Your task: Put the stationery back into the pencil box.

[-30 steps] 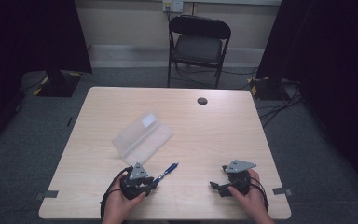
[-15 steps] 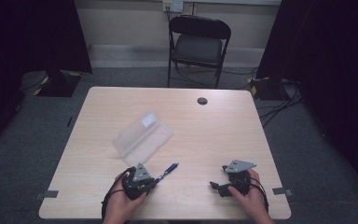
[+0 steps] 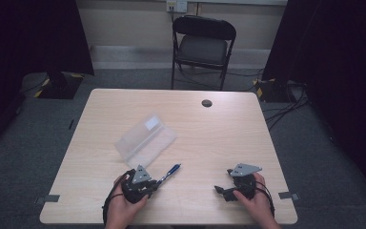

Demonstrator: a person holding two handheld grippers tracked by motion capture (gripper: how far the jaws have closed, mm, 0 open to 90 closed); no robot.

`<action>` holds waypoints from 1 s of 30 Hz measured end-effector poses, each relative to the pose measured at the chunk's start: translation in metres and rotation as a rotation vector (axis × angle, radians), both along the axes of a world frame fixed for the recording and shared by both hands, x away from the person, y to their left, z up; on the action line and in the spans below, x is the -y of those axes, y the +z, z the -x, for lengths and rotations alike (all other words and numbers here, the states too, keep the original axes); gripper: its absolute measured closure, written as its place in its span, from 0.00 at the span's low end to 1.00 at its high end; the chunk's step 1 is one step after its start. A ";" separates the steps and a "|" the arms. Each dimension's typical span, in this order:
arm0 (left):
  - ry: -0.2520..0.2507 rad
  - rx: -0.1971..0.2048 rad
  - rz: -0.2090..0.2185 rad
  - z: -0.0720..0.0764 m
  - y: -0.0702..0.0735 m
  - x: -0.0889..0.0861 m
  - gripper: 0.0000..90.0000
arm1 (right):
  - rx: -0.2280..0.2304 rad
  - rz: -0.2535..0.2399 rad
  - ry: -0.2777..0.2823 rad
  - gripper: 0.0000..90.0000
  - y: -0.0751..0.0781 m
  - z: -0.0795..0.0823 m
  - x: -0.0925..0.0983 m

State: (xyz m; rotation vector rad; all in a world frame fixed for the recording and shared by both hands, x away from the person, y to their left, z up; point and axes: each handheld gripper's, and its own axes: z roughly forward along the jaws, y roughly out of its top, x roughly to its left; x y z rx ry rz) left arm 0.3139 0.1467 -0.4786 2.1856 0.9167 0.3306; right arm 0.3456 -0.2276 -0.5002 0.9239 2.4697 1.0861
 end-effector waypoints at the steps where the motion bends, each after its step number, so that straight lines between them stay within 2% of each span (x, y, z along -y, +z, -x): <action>1: 0.009 -0.005 0.013 0.000 0.000 0.000 0.90 | 0.000 0.000 0.000 0.17 0.000 0.000 0.000; 6: 0.020 -0.014 0.032 -0.003 0.005 -0.006 0.90 | 0.000 0.000 0.000 0.17 0.000 0.000 0.000; 10: 0.019 -0.013 0.027 -0.006 0.011 -0.009 0.90 | 0.000 0.000 0.000 0.17 0.000 0.000 0.000; 12: 0.026 -0.021 0.048 -0.009 0.015 -0.012 0.90 | 0.000 0.000 0.000 0.17 0.000 0.000 0.000; 17: 0.030 -0.020 0.058 -0.015 0.021 -0.015 0.90 | 0.000 0.000 0.000 0.17 0.000 0.000 0.000; 24: 0.040 -0.040 0.072 -0.024 0.026 -0.015 0.90 | 0.000 0.000 0.000 0.17 0.000 0.000 0.000; 30: 0.034 -0.040 0.067 -0.031 0.029 -0.012 0.90 | 0.000 0.000 0.000 0.17 0.000 0.000 0.000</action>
